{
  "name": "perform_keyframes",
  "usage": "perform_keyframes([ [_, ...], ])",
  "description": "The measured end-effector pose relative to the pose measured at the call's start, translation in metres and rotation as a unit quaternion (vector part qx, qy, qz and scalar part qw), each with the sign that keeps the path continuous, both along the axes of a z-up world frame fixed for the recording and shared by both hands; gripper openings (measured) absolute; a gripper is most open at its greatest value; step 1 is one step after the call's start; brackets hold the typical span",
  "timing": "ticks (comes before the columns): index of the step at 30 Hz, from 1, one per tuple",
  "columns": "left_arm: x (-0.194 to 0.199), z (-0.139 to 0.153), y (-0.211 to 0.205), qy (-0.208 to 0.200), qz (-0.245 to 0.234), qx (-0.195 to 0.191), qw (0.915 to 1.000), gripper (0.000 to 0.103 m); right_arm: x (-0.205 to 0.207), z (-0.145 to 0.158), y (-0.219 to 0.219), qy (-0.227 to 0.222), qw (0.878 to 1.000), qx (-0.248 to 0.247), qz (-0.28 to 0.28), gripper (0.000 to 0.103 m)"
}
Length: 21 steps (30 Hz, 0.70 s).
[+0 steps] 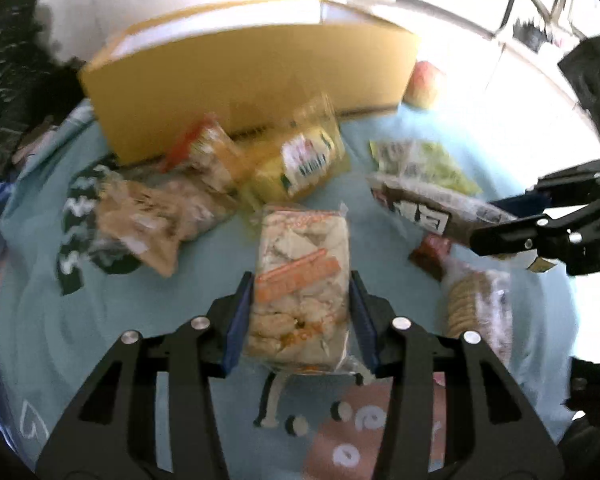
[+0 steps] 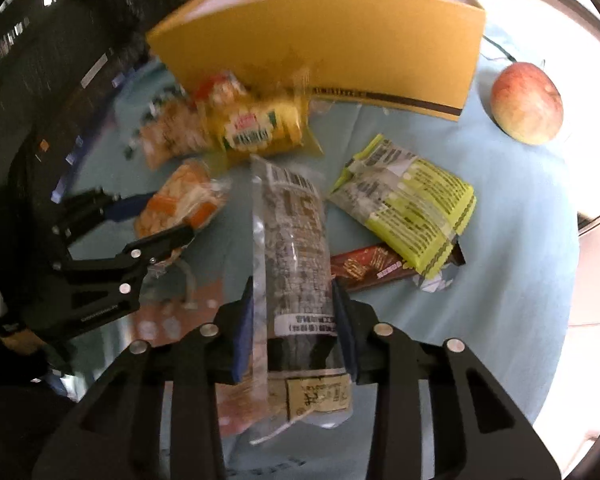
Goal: Organize snacks
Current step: 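Lift the cake packet with the left tool while the right tool lifts the dark-print bag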
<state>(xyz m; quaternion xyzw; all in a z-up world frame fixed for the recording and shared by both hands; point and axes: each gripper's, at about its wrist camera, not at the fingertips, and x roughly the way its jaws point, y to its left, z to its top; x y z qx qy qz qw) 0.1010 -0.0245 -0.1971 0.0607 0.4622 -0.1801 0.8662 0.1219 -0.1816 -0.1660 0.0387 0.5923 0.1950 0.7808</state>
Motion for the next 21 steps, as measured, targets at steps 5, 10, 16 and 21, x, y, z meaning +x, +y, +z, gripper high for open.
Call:
perform_keyframes([
  [5, -0.009, 0.027, 0.012, -0.019, 0.01, -0.021, 0.9995, 0.046, -0.003, 0.02, -0.009, -0.008, 1.0, 0.028, -0.003, 0.036],
  [10, -0.008, 0.014, 0.009, 0.01, 0.015, -0.017, 0.9997, 0.046, 0.003, -0.006, 0.015, 0.029, 0.997, -0.036, 0.054, 0.047],
  [16, -0.013, 0.002, 0.008, 0.032, 0.02, -0.014, 0.9992, 0.046, 0.013, -0.04, 0.036, 0.069, 0.99, -0.09, 0.085, 0.07],
  [21, -0.016, -0.002, 0.014, 0.039, 0.026, -0.018, 0.9987, 0.047, -0.004, -0.065, 0.037, 0.068, 0.983, -0.142, 0.095, 0.102],
])
